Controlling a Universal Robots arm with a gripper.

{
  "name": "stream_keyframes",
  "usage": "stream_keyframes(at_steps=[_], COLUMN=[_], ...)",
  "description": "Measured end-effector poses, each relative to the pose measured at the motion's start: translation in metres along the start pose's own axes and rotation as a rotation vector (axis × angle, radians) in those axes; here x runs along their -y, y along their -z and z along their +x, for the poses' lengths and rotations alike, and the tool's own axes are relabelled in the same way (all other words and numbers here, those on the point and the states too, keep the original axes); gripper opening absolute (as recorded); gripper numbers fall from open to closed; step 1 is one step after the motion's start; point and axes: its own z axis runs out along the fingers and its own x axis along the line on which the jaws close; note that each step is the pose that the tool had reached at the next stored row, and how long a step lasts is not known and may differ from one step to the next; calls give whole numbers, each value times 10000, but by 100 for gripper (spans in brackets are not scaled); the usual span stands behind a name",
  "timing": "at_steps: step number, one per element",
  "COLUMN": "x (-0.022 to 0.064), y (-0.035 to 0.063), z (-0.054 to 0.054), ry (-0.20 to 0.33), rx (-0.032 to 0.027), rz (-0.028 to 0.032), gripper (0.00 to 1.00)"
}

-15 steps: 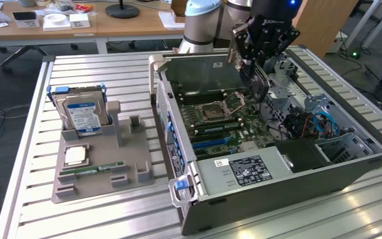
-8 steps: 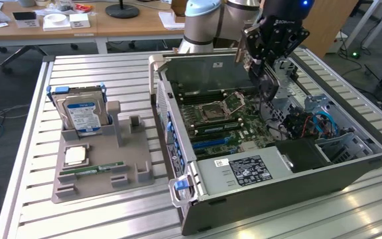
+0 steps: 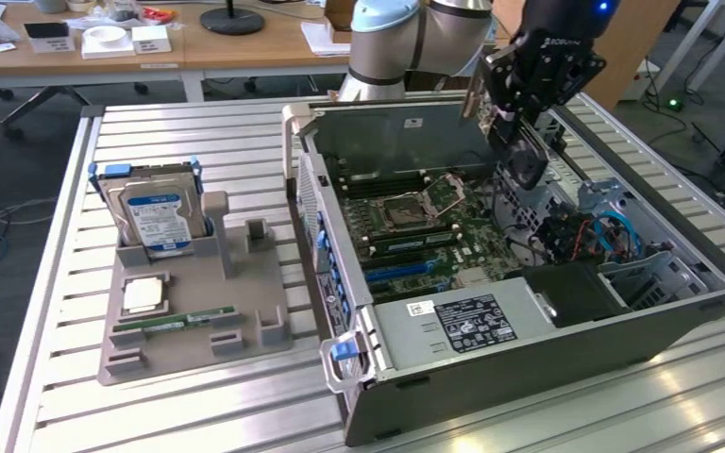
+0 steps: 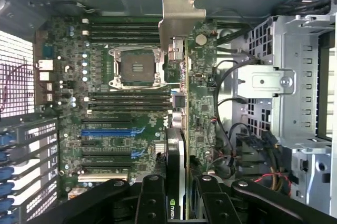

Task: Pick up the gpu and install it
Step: 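Pick up the gpu and move the gpu toward the slot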

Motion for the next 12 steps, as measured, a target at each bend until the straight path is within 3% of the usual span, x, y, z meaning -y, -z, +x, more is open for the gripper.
stream_keyframes(at_steps=[8, 12], x=[-1, -4], y=[-2, -4], z=[-33, -128], ry=[1, -3], rx=[-6, -57], rz=[0, 3], gripper=[27, 27])
